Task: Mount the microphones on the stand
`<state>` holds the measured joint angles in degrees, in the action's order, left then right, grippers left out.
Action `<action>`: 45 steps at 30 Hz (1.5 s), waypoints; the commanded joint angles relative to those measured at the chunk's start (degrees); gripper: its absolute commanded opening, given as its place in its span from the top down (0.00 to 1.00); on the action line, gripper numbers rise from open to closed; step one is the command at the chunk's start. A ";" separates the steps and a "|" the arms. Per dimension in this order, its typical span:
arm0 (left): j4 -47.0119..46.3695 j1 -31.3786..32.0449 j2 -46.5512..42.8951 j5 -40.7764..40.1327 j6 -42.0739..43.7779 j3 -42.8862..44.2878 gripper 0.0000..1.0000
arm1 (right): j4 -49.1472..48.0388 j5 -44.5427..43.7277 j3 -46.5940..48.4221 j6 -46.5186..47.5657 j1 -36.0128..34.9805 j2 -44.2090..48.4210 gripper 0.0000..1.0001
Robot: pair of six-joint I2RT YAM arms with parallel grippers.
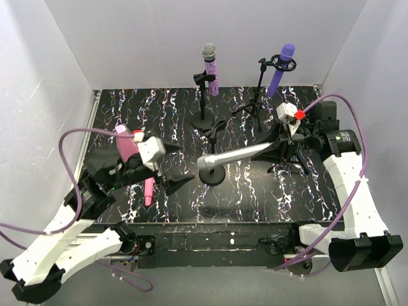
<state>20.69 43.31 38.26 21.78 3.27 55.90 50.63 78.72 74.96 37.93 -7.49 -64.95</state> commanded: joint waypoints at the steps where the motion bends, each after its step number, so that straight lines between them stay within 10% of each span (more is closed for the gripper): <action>1: 13.92 0.11 12.43 12.22 8.49 10.26 0.02 | 7.27 -2.59 -0.87 6.35 -4.28 1.49 0.99; 8: 14.73 1.95 24.22 24.18 6.40 18.46 0.02 | 15.81 -8.58 -0.25 16.47 -10.35 0.79 0.99; 22: 10.08 8.28 32.31 22.69 1.74 13.71 0.03 | 17.22 -7.35 0.28 19.46 -12.64 0.08 0.99; 26: 9.99 8.55 34.77 22.43 1.13 13.01 0.18 | 17.13 -7.26 -0.07 19.64 -12.55 0.17 0.99; 35: 17.08 8.72 37.76 25.42 1.83 15.46 0.97 | 18.26 -11.99 -3.24 21.82 -13.86 0.79 0.99; 45: 35.90 8.63 47.07 26.29 -1.77 25.04 1.00 | 21.79 -29.48 -7.54 26.05 -24.76 -1.67 0.82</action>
<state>50.13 52.25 82.26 44.95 4.40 76.23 70.17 57.78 70.00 60.66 -27.83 -65.89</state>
